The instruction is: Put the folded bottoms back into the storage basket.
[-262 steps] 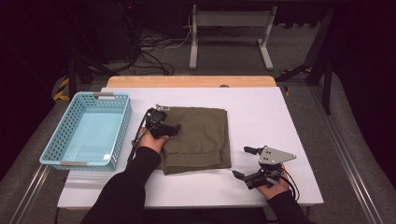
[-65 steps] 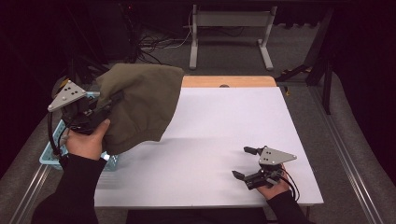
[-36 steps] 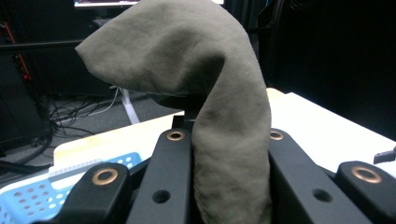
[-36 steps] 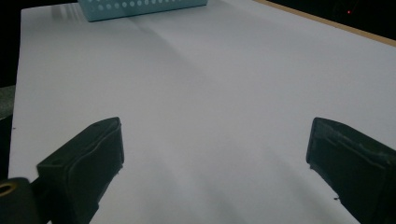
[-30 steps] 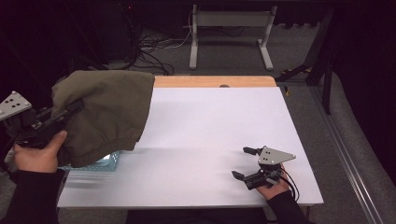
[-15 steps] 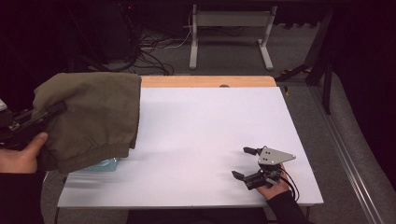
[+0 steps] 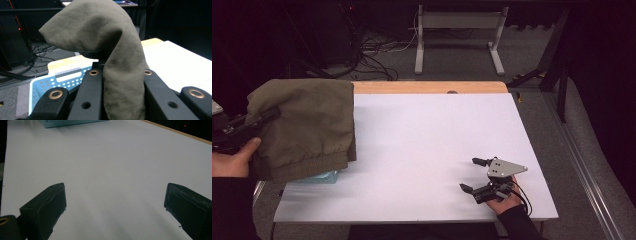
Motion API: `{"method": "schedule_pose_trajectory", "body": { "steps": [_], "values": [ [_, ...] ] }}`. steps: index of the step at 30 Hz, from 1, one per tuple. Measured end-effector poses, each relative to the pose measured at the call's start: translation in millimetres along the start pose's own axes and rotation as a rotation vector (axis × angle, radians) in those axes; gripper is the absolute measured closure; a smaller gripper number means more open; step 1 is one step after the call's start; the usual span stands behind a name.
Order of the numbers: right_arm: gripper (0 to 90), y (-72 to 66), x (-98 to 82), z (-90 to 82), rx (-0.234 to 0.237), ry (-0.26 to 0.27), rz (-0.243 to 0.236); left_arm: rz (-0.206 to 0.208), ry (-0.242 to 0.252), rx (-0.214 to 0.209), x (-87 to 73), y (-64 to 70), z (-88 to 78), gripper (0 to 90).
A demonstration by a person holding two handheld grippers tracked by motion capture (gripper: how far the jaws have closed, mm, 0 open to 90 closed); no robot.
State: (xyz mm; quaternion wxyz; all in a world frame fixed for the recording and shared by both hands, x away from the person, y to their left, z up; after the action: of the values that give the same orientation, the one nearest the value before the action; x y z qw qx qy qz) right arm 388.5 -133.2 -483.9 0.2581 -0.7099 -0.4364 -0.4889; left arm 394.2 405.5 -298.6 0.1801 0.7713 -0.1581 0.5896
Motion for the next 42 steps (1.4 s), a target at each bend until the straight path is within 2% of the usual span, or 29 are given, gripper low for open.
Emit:
{"method": "schedule_pose_trajectory", "body": {
  "steps": [4, 11, 18, 25, 36, 42],
  "values": [
    [4.8, -0.1, -0.1, 0.2, 0.001, -0.001, -0.001, -0.004, -0.016, -0.006, -2.8, -4.9, 7.0, 81.1],
    [4.9, -0.5, -0.2, 0.5, 0.004, -0.002, -0.002, 0.013, -0.046, -0.011, -4.7, -12.3, 19.0, 80.9],
    [4.9, -0.4, -0.3, 0.6, 0.002, -0.003, -0.003, 0.021, -0.085, 0.005, -8.3, -22.8, 30.5, 80.6],
    [4.9, -0.8, -0.6, 1.0, 0.004, -0.006, -0.005, 0.006, -0.121, 0.027, -13.7, -39.7, 41.2, 80.3],
    [4.9, -1.2, -0.8, 1.3, 0.008, -0.008, -0.005, 0.002, -0.164, 0.02, -20.2, -49.6, 53.5, 80.0],
    [4.9, -1.1, -1.0, 1.3, 0.008, -0.01, -0.003, -0.02, -0.203, 0.03, -27.9, -61.7, 62.4, 79.7]
  ]
}}
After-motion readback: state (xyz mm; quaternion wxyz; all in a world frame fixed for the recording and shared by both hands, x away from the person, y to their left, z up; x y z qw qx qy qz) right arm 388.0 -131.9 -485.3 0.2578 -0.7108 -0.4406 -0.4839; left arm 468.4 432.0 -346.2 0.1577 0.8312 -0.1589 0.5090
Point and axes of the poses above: each handheld gripper's, and its own axes: z roughly forward along the jaws, x roughly out of its top, y roughly to its right, the point moved 8 cm from there along z, roughly forward along the jaws, and after that the axes turned 2 degrees about y, right-handed, at the moved point
